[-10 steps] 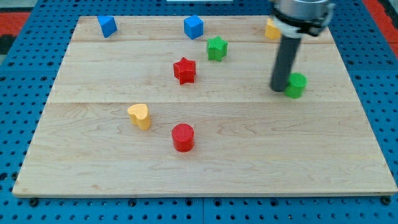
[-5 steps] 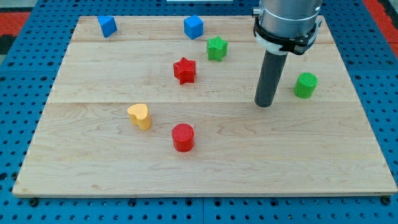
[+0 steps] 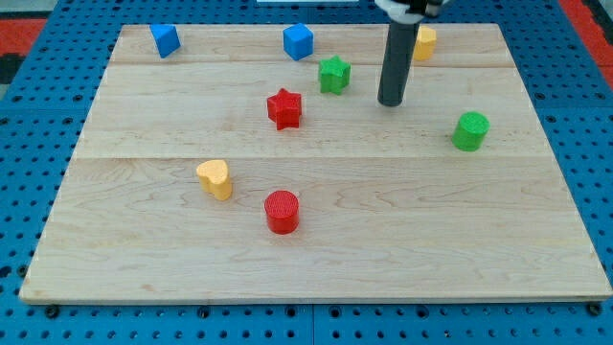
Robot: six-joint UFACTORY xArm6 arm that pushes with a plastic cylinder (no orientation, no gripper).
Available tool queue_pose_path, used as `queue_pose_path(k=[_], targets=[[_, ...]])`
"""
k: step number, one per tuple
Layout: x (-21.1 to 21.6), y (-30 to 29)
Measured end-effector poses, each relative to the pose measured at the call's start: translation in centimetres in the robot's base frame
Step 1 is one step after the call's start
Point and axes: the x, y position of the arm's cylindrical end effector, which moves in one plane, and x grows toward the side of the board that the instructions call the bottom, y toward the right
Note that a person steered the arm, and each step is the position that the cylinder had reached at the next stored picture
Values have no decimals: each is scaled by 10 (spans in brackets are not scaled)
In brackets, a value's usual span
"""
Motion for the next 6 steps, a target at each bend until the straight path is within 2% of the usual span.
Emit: queue_pose_path(k=[1, 4, 6], targets=[[-22, 14], [-28, 13], [-49, 13]])
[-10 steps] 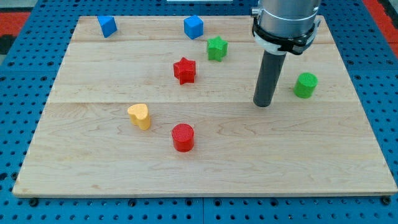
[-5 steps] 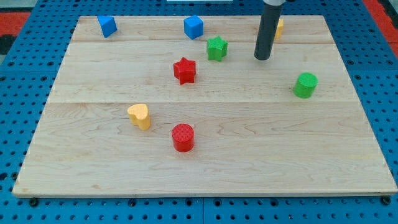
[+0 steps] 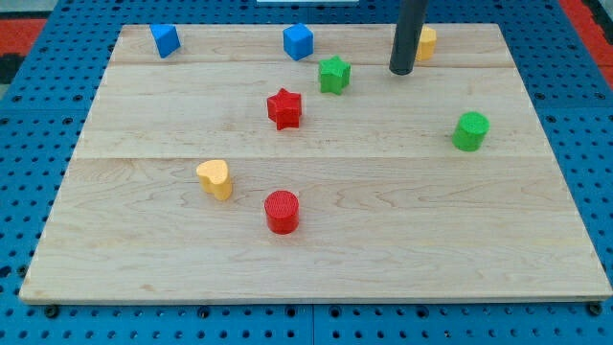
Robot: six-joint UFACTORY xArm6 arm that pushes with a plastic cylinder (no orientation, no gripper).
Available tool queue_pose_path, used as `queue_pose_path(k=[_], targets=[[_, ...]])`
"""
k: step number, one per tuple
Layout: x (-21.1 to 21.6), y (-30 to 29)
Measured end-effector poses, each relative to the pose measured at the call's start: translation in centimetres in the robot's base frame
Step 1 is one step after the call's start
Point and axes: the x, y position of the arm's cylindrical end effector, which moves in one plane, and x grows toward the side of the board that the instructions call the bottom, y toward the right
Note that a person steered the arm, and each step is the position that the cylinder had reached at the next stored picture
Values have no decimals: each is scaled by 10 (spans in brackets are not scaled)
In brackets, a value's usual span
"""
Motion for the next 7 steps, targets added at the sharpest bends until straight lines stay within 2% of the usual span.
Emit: queue_pose_path(k=[3, 5, 6, 7], targets=[[14, 0], [64, -16], [65, -40], [15, 0]])
